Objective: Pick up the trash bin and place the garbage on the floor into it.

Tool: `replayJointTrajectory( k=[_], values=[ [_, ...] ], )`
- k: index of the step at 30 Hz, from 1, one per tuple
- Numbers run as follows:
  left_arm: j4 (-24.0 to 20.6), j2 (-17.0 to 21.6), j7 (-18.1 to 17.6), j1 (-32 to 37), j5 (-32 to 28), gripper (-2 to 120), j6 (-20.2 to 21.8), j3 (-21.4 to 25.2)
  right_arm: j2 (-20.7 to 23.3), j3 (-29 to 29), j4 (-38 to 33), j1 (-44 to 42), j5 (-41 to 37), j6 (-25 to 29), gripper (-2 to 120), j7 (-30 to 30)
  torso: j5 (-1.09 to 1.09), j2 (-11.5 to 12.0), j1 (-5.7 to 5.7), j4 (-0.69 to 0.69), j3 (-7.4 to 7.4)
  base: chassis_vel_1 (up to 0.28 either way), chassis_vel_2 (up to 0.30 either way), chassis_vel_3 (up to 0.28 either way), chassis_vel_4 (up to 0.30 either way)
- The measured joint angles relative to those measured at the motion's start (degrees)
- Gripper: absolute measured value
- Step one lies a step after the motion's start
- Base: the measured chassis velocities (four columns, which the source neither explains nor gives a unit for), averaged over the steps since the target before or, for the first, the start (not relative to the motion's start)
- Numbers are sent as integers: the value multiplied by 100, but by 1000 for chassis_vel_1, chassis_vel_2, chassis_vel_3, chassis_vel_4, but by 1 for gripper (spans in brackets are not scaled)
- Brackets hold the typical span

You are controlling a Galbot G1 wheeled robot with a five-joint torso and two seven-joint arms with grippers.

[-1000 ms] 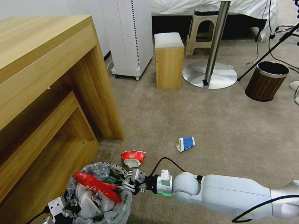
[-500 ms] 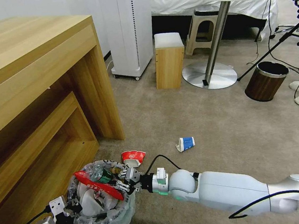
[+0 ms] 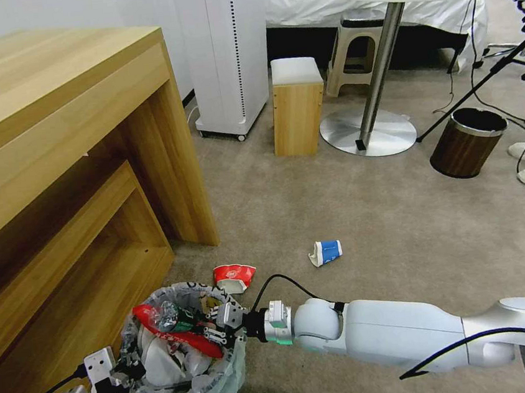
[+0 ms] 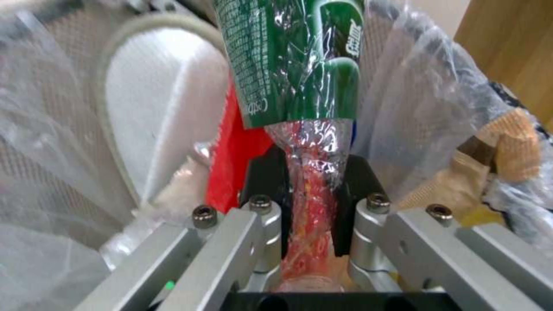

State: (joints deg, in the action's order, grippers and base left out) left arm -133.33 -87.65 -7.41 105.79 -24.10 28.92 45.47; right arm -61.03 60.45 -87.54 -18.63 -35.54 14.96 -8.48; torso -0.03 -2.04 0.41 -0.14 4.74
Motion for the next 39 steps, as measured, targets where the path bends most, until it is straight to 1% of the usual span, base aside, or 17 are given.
replayJointTrajectory(
  k=[6,7,8,11,12,15,16,20,21,23,24,25,28,29,30,32,39],
  values=[
    [-20,1,17,28,9,1,-9,12,-11,13,-51,8,3,-64,12,148,0,0,0,0,0,0,0,0,0],
    [-20,-2,25,29,12,1,-14,11,-4,2,-82,30,-18,-70,17,150,0,0,0,0,0,0,0,0,0],
    [-20,-2,25,29,12,1,-14,11,-4,2,-82,30,-18,-70,17,150,0,0,0,0,0,0,0,0,0],
    [-19,-13,42,27,21,1,-18,1,40,-41,-184,47,-109,-103,32,159,0,0,0,0,0,0,0,0,0],
    [-19,-13,42,27,21,1,-18,1,40,-41,-184,47,-109,-103,32,159,0,0,0,0,0,0,0,0,0],
    [5,-17,46,27,40,1,-26,4,117,-91,-312,47,-182,-134,46,194,0,0,0,0,0,0,0,0,0],
    [5,-17,46,27,40,1,-26,4,117,-91,-312,47,-182,-134,46,194,0,0,0,0,0,0,0,0,0],
    [20,-39,50,34,71,1,-31,13,204,-137,-476,27,-223,-158,63,247,0,0,0,0,0,0,0,0,0],
    [20,-39,50,34,71,1,-31,13,204,-137,-476,27,-223,-158,63,247,0,0,0,0,0,0,0,0,0],
    [47,-50,55,35,98,1,-34,13,254,-194,-575,-14,-264,-167,75,300,0,0,0,0,0,0,0,0,0],
    [66,-55,59,34,115,1,-37,11,278,-233,-639,-45,-316,-172,78,331,0,0,0,0,0,0,0,0,0],
    [66,-55,59,34,115,1,-37,11,278,-233,-639,-45,-316,-172,78,331,0,0,0,0,0,0,0,0,0],
    [110,-64,64,41,163,1,-42,4,309,-349,-815,-125,-424,-267,92,440,0,0,0,0,0,0,0,0,0],
    [110,-64,64,41,163,1,-42,4,309,-349,-815,-125,-424,-267,92,440,0,0,0,0,0,0,0,0,0],
    [109,-70,67,52,174,1,-49,-4,309,-347,-814,-133,-406,-290,97,464,0,0,0,0,0,0,0,0,0],
    [93,-85,90,75,190,1,-58,-22,302,-311,-752,-167,-355,-293,99,488,-1,0,0,0,0,0,0,0,0],
    [88,-77,117,88,224,1,-106,-26,282,-194,-727,-295,-384,-343,100,602,0,0,0,0,0,0,0,0,0]
  ],
)
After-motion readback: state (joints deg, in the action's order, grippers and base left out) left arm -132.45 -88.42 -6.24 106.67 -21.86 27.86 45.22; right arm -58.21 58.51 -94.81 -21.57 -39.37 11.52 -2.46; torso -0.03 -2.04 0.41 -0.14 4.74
